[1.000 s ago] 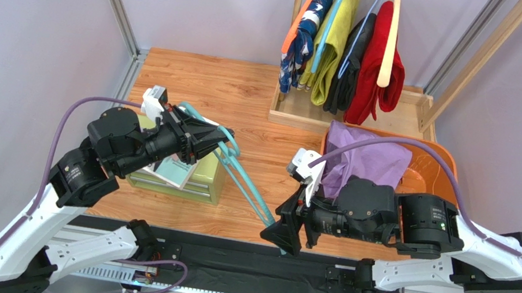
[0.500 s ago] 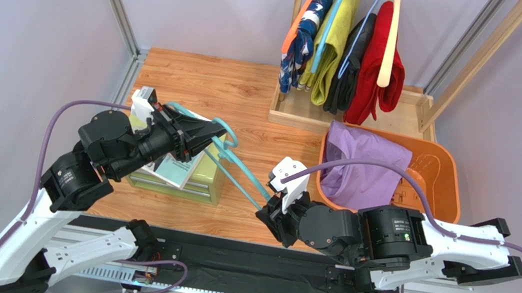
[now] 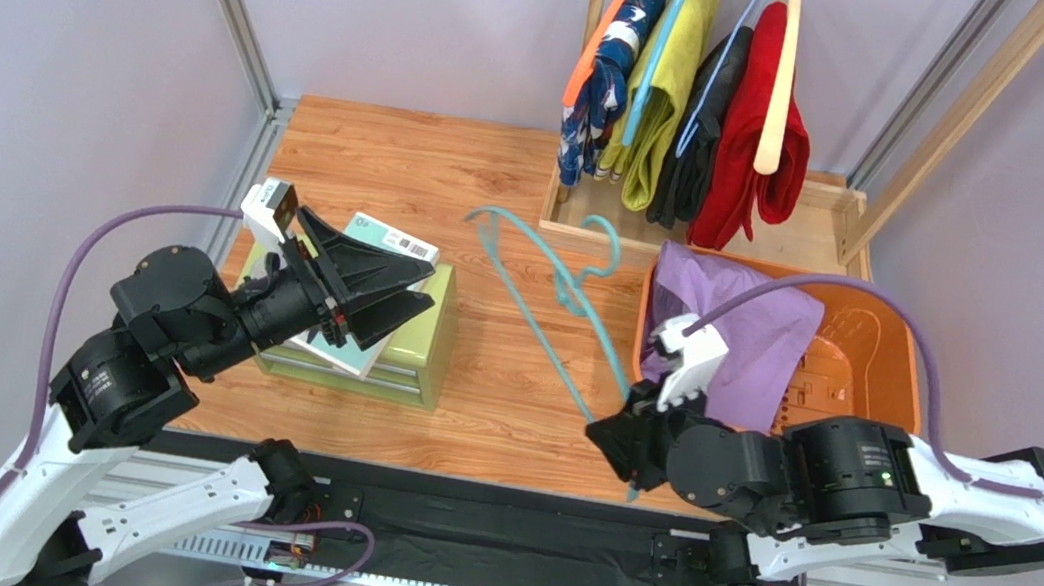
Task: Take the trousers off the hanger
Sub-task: Pass the hanger from the left arm to the right, then hang the hanger back to the clothesline with the right arm
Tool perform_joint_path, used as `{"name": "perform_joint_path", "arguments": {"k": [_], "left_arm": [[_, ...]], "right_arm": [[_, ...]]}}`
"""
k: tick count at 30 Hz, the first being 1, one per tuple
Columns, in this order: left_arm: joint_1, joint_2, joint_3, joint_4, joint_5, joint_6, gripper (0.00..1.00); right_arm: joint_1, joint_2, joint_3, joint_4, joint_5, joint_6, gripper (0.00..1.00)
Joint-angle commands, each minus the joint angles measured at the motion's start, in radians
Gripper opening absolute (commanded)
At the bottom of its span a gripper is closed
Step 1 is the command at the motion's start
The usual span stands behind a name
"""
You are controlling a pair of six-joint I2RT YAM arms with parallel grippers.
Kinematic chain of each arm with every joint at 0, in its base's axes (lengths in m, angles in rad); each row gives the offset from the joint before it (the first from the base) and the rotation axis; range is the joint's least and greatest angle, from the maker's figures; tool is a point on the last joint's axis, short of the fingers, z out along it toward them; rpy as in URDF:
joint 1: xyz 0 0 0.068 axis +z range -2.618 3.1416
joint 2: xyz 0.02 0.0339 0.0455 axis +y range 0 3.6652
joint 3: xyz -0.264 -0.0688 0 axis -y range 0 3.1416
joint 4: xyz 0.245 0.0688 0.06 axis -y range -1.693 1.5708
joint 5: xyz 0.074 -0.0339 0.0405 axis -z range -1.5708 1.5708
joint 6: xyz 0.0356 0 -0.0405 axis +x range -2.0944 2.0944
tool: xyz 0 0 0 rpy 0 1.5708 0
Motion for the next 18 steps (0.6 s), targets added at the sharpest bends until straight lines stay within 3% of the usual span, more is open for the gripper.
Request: {"name": "perform_joint_path", "arguments": {"k": [1,7,10,14,18], "left_arm": [[-0.004,-0.028,0.009,0.029,0.039,0.103,0.7],[-0.004,-0.042,0.012,-0.014,0.029,0.12,0.69],[-0.004,-0.04,0.01,-0.015,0.038,0.12,0.68],[-0.004,-0.031,0.018,-0.018,0.052,0.129,0.68],[-0.004,-0.031,0.036,-0.038,0.065,0.158,0.67]], "right_arm": [[0.001,-0.112,-0.067,-0.217,0.087,0.373,0.0],[0.001,-0.208,-0.107,-0.468,0.161,0.741,0.0],[-0.046,-0.258,-0.171,-0.469,0.181,0.821,0.0],[-0.153,-0.289,-0.217,-0.469,0.238,0.852,0.0],[-0.307,-0.22,-0.162,-0.469,0.284,0.769,0.0]]}}
